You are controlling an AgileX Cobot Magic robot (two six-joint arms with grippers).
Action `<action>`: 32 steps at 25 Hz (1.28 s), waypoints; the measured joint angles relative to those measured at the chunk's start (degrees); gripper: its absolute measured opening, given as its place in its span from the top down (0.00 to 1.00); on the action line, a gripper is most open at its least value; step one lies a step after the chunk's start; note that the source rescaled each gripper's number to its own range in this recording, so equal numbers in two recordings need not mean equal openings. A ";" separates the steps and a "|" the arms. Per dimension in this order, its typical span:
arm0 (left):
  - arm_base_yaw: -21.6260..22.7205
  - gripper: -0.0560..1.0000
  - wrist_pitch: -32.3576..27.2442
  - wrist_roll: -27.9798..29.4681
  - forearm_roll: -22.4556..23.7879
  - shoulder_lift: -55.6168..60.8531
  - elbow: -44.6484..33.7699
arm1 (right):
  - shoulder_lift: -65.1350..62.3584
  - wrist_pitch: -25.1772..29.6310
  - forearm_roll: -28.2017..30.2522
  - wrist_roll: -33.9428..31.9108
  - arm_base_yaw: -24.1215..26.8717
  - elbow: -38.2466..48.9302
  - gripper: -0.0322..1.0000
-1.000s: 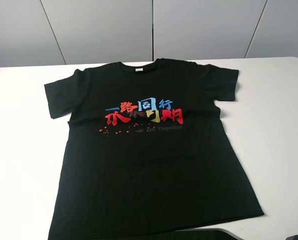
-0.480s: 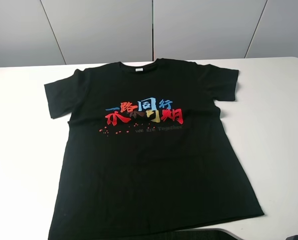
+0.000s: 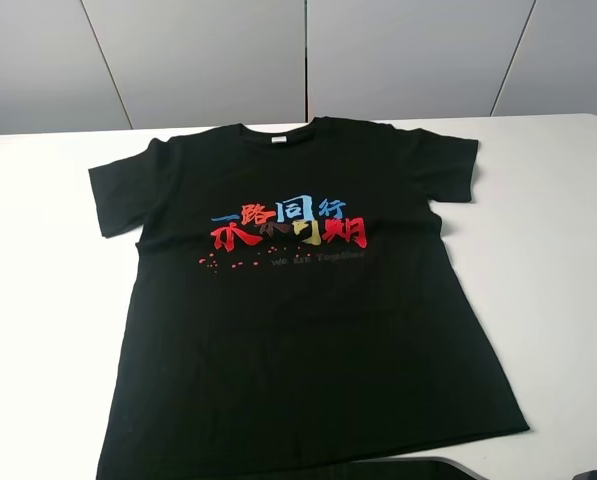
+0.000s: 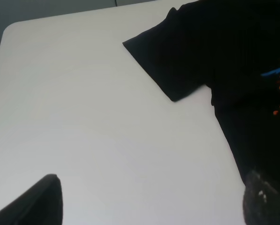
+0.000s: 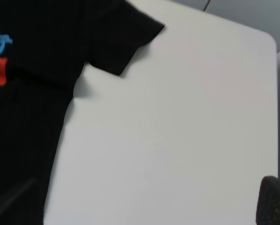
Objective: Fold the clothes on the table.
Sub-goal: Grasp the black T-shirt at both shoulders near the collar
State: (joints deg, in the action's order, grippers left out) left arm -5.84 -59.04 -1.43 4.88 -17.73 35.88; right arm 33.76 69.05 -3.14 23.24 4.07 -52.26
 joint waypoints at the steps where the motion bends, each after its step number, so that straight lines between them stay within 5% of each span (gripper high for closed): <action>1: 0.00 0.00 0.57 -1.29 0.25 -2.78 0.90 | 3.04 -0.35 -0.22 1.18 0.00 -0.75 0.02; 9: -0.10 0.00 4.30 -17.36 0.88 -24.95 6.53 | 24.64 -4.68 -0.43 10.59 -5.90 -5.88 0.02; 20: -6.77 0.00 13.71 -25.58 1.02 -48.16 10.65 | 45.50 -12.23 5.87 14.72 -20.37 -6.33 0.02; 25: -10.44 0.00 16.46 -31.65 2.42 -55.84 10.65 | 50.67 -18.29 10.42 15.21 -21.71 -6.33 0.02; 32: -15.36 0.00 20.91 -32.98 8.87 -66.33 10.74 | 57.35 -24.17 16.00 15.41 -21.71 -6.33 0.02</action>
State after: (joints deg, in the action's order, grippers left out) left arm -21.20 -38.12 -34.42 13.75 -84.06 46.62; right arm 91.11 44.88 12.87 38.65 -17.64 -58.59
